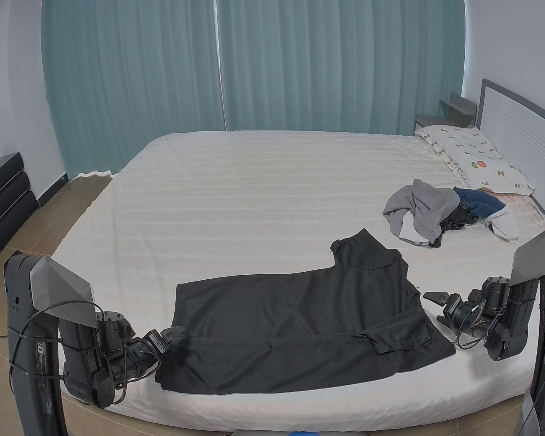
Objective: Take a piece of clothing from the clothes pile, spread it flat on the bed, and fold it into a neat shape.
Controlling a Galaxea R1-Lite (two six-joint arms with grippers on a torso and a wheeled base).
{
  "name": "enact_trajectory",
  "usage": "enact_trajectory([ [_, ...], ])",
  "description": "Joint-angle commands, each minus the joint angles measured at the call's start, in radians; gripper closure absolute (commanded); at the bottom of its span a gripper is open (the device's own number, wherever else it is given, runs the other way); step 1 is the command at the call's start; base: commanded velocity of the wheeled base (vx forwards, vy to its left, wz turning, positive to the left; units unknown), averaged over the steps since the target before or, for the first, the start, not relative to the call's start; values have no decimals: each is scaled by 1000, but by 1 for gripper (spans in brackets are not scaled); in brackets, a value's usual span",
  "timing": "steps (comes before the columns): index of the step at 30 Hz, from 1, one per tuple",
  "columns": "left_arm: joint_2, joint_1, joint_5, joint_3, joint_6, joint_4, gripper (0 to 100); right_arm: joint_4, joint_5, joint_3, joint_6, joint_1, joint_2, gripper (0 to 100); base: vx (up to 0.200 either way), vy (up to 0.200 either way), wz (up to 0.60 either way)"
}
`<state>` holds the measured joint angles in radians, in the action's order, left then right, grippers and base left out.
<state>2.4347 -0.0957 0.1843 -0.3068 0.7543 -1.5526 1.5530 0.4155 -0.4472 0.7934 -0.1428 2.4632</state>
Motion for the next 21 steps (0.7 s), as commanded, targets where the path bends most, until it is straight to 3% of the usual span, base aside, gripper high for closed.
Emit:
enact_trajectory([
  [1,-11,1,-12,-2,2,-17,0,13,0,1,0,2,2,0,0,0,0],
  [4,-13,-1,-16,-2,2,-17,0,13,0,1,0,2,2,0,0,0,0],
  [5,-13,1,-77,-11,2,-17,0,13,0,1,0,2,2,0,0,0,0],
  [8,-32,4,-127,-14,16,-17,0,13,0,2,0,2,3,0,0,0,0],
  [14,-45,5,-127,-17,40,-17,0,13,0,2,-2,3,3,0,200,0,0],
  [21,-62,11,-146,-78,37,-17,0,13,0,4,-2,6,3,0,0,0,0],
])
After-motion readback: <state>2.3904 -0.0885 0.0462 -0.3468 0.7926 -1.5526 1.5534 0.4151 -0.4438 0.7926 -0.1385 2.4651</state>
